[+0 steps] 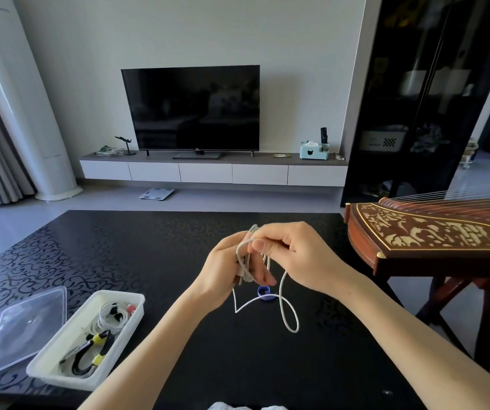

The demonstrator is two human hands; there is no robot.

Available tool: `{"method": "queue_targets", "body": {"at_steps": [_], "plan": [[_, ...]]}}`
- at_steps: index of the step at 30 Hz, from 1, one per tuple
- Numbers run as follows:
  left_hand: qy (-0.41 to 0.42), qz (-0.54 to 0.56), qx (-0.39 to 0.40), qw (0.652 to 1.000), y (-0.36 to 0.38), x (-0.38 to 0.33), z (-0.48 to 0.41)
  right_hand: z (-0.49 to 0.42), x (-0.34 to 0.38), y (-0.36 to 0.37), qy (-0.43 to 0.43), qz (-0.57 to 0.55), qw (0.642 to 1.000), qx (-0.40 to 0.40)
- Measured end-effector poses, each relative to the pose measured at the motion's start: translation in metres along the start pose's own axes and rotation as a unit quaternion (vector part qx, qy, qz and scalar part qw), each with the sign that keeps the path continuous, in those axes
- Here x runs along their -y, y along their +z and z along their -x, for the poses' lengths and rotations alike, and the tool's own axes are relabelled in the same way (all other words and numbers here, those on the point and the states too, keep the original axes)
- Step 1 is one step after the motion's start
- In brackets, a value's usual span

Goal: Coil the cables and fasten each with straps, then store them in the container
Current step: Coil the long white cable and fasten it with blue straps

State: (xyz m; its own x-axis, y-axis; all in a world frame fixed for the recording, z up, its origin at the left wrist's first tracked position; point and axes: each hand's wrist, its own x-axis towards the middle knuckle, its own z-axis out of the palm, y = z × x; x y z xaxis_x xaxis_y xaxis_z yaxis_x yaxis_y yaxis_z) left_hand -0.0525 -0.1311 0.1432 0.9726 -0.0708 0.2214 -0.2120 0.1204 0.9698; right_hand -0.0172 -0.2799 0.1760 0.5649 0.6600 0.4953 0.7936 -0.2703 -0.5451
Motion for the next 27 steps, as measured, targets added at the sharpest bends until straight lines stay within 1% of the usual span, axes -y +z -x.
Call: {"method": "queue_targets", "body": {"at_steps": [2, 4, 7, 11, 13, 15, 17, 18, 20, 22, 24, 26, 27], "plan": [[-0.002, 0.032, 0.007, 0.999, 0.001, 0.001, 0.0, -0.005, 0.0, -0.005, 0.019, -0.043, 0.999, -0.008], [-0.023, 0.083, 0.003, 0.996, 0.0, 0.003, -0.002, -0.009, -0.004, -0.01, 0.049, -0.065, 0.996, -0.032], [-0.049, 0.161, 0.016, 0.986, 0.0, 0.003, -0.004, -0.013, -0.012, -0.011, 0.07, -0.054, 0.993, -0.072], [-0.07, 0.252, 0.046, 0.964, -0.002, 0.003, -0.003, -0.018, -0.023, -0.011, 0.086, -0.029, 0.987, -0.131], [-0.073, 0.322, 0.067, 0.942, -0.004, 0.004, 0.0, -0.02, -0.031, -0.013, 0.115, -0.042, 0.98, -0.157], [-0.064, 0.392, 0.089, 0.913, -0.01, 0.003, -0.001, -0.019, -0.038, -0.014, 0.143, -0.1, 0.974, -0.144], [-0.048, 0.42, 0.107, 0.9, -0.016, 0.003, -0.002, -0.014, -0.047, -0.01, 0.162, -0.151, 0.968, -0.121], [-0.04, 0.429, 0.125, 0.894, -0.02, 0.004, -0.003, -0.011, -0.053, -0.007, 0.169, -0.165, 0.965, -0.115], [-0.028, 0.464, 0.166, 0.87, -0.028, 0.005, -0.006, -0.001, -0.067, 0.001, 0.181, -0.183, 0.96, -0.11], [-0.014, 0.501, 0.183, 0.846, -0.035, 0.004, -0.009, 0.01, -0.082, 0.011, 0.193, -0.196, 0.956, -0.105], [0.006, 0.517, 0.169, 0.839, -0.041, 0.001, -0.012, 0.021, -0.093, 0.023, 0.218, -0.226, 0.944, -0.106], [0.017, 0.511, 0.129, 0.85, -0.043, -0.003, -0.015, 0.028, -0.099, 0.037, 0.245, -0.262, 0.926, -0.115], [0.019, 0.5, 0.1, 0.86, -0.042, -0.006, -0.017, 0.03, -0.101, 0.043, 0.258, -0.278, 0.917, -0.125]]}}
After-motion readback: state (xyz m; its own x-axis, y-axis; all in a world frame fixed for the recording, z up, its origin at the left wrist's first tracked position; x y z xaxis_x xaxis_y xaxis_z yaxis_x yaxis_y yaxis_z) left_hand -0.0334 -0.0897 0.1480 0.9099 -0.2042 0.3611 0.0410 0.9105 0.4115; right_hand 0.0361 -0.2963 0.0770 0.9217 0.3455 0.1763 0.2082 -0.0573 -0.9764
